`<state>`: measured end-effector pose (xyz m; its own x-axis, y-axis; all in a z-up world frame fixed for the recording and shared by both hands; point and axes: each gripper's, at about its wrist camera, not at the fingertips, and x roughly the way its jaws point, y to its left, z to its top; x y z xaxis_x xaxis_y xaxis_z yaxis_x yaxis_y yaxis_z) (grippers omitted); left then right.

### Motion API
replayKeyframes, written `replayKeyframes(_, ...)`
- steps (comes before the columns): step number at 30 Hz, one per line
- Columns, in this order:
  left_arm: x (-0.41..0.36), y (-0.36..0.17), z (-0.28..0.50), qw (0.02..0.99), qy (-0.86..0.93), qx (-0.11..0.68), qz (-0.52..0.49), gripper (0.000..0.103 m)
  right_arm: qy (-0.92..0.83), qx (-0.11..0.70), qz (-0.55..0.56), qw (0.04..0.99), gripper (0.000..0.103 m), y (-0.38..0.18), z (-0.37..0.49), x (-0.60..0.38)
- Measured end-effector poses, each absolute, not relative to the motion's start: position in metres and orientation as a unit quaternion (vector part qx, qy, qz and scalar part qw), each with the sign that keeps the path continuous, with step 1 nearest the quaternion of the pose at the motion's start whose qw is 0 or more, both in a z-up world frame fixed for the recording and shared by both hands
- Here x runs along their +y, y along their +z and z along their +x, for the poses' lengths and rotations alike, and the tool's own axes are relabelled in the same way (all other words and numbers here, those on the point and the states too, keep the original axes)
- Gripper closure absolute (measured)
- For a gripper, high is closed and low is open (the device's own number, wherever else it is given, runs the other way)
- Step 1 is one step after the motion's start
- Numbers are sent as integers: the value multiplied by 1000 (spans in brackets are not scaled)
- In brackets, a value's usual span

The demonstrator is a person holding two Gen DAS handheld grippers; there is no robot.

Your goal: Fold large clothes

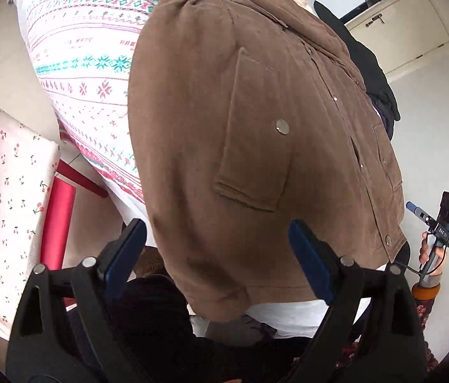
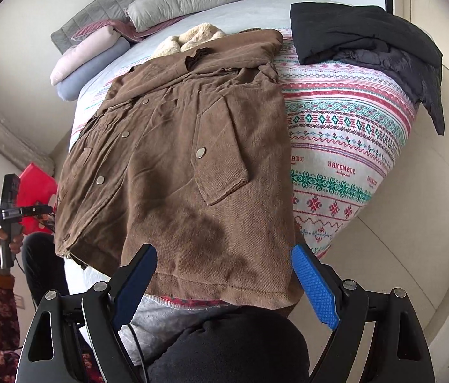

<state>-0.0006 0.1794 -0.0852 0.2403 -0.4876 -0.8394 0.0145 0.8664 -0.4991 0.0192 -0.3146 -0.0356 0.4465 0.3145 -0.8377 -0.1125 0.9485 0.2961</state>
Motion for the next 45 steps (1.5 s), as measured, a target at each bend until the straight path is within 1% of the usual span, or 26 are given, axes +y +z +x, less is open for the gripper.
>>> replayKeyframes(4, 187, -104, 11, 740, -144, 614, -233, 13, 105, 515, 160, 836, 15, -55, 34, -342)
replayKeyframes(8, 175, -102, 27, 762, -170, 591, -202, 13, 124, 518, 214, 819, 16, -72, 44, -355)
replayKeyframes(11, 168, -113, 36, 753, -207, 584, -222, 13, 168, 516, 242, 804, 20, -79, 49, -347)
replayKeyframes(13, 171, -120, 35, 746, -222, 579, -245, 13, 186, 522, 246, 795, 25, -83, 51, -336)
replayKeyframes(15, 181, -125, 31, 726, -241, 582, -275, 21, 196, 531, 248, 786, 27, -87, 52, -327)
replayKeyframes(17, 187, -131, 24, 700, -265, 589, -304, 24, 199, 542, 246, 778, 27, -89, 52, -322)
replayKeyframes(20, 185, -135, 13, 672, -289, 610, -306, 30, 210, 556, 269, 758, 30, -93, 53, -322)
replayKeyframes(22, 179, -137, 4, 654, -300, 632, -287, 34, 212, 563, 269, 752, 43, -96, 52, -320)
replayKeyframes(23, 174, -135, -1, 648, -307, 641, -274, 39, 211, 564, 265, 753, 48, -96, 51, -319)
replayKeyframes(24, 169, -133, -6, 645, -313, 646, -262, 48, 214, 564, 264, 753, 61, -97, 49, -318)
replayKeyframes(25, 163, -129, -11, 647, -315, 648, -249, 54, 218, 562, 264, 753, 65, -96, 46, -318)
replayKeyframes(26, 160, -124, -16, 654, -315, 645, -239, 71, 219, 560, 262, 755, 67, -95, 44, -317)
replayKeyframes(27, 158, -117, -21, 662, -317, 637, -236, 80, 219, 556, 263, 758, 76, -94, 43, -317)
replayKeyframes(28, 157, -108, -25, 676, -314, 624, -234, 82, 220, 548, 268, 761, 88, -91, 41, -318)
replayKeyframes(30, 159, -90, -31, 699, -309, 598, -241, 86, 222, 521, 270, 778, 91, -80, 36, -317)
replayKeyframes(36, 169, -35, -36, 736, -323, 509, -307, 87, 229, 434, 292, 821, 93, -36, 27, -315)
replayKeyframes(41, 182, 15, -18, 762, -346, 439, -327, 87, 243, 375, 314, 837, 93, 9, 42, -316)
replayKeyframes(45, 181, 57, 19, 780, -356, 393, -333, 87, 248, 345, 314, 849, 93, 45, 71, -313)
